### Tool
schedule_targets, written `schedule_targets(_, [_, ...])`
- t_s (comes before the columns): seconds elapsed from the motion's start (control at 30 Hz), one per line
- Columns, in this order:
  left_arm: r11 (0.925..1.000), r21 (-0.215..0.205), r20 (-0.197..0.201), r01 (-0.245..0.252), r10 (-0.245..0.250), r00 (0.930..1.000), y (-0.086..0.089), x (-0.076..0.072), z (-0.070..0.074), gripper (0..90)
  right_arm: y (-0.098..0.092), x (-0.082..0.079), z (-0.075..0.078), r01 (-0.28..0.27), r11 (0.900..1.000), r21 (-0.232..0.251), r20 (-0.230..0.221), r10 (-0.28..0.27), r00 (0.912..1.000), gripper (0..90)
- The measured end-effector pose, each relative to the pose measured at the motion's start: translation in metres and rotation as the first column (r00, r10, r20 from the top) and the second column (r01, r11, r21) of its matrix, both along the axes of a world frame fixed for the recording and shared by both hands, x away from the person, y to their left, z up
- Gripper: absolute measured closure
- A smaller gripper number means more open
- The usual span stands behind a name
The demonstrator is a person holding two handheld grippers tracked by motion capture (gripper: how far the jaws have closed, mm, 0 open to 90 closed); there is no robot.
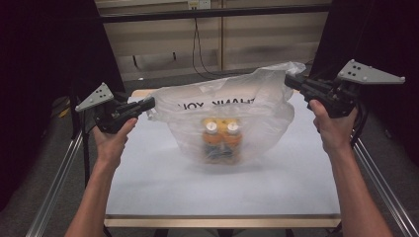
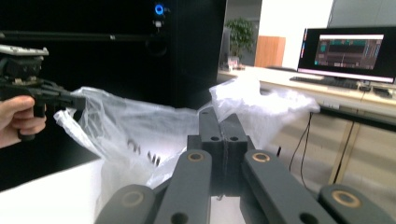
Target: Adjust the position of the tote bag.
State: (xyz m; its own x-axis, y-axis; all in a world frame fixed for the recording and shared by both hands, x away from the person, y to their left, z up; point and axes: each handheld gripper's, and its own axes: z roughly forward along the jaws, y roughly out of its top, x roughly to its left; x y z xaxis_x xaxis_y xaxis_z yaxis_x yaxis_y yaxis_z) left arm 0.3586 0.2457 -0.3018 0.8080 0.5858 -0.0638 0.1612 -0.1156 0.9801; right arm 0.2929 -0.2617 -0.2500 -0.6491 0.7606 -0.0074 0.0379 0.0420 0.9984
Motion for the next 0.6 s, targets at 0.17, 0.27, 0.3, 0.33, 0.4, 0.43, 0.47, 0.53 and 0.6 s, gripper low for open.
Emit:
schedule_targets(0.17, [0.9999, 0.012, -0.038, 0.002, -0.002, 0.9993, -0.004, 0.005, -0.012, 89.6, -0.004, 0.004, -0.018, 0.025, 1.000, -0.020, -0.059, -0.026, 0.9979, 90.0])
schedule_targets(0.27, [0.9995, 0.025, -0.066, 0.019, -0.017, 0.9977, -0.007, 0.013, -0.022, 89.6, -0.006, 0.007, -0.028, 0.034, 0.999, -0.030, -0.086, -0.036, 0.9956, 90.0])
schedule_targets(0.3, [0.9995, 0.025, -0.066, 0.019, -0.017, 0.9977, -0.007, 0.013, -0.022, 89.6, -0.006, 0.007, -0.028, 0.034, 0.999, -0.030, -0.086, -0.036, 0.9956, 90.0])
schedule_targets(0.33, [0.9993, 0.032, -0.075, 0.020, -0.018, 0.9970, -0.009, 0.016, -0.025, 89.5, -0.006, 0.010, -0.034, 0.046, 0.998, -0.043, -0.106, -0.051, 0.9931, 90.0])
schedule_targets(0.4, [0.9995, 0.026, -0.091, 0.020, -0.018, 0.9957, -0.010, 0.018, -0.030, 89.5, -0.006, 0.013, -0.041, 0.049, 0.998, -0.049, -0.130, -0.055, 0.9900, 90.0])
schedule_targets(0.43, [0.9993, 0.035, -0.097, 0.014, -0.010, 0.9953, -0.010, 0.019, -0.032, 89.5, -0.006, 0.014, -0.044, 0.055, 0.997, -0.053, -0.142, -0.062, 0.9879, 90.0])
schedule_targets(0.47, [0.9993, 0.035, -0.097, 0.014, -0.010, 0.9953, -0.010, 0.019, -0.032, 89.5, -0.006, 0.014, -0.044, 0.055, 0.997, -0.053, -0.142, -0.062, 0.9879, 90.0])
schedule_targets(0.53, [0.9994, 0.023, -0.110, 0.025, -0.023, 0.9937, -0.011, 0.021, -0.040, 89.5, -0.007, 0.018, -0.053, 0.053, 0.997, -0.052, -0.169, -0.061, 0.9838, 90.0])
schedule_targets(0.6, [0.9991, 0.031, -0.128, 0.030, -0.026, 0.9914, -0.014, 0.022, -0.051, 89.6, -0.007, 0.022, -0.066, 0.057, 0.996, -0.061, -0.204, -0.069, 0.9765, 90.0])
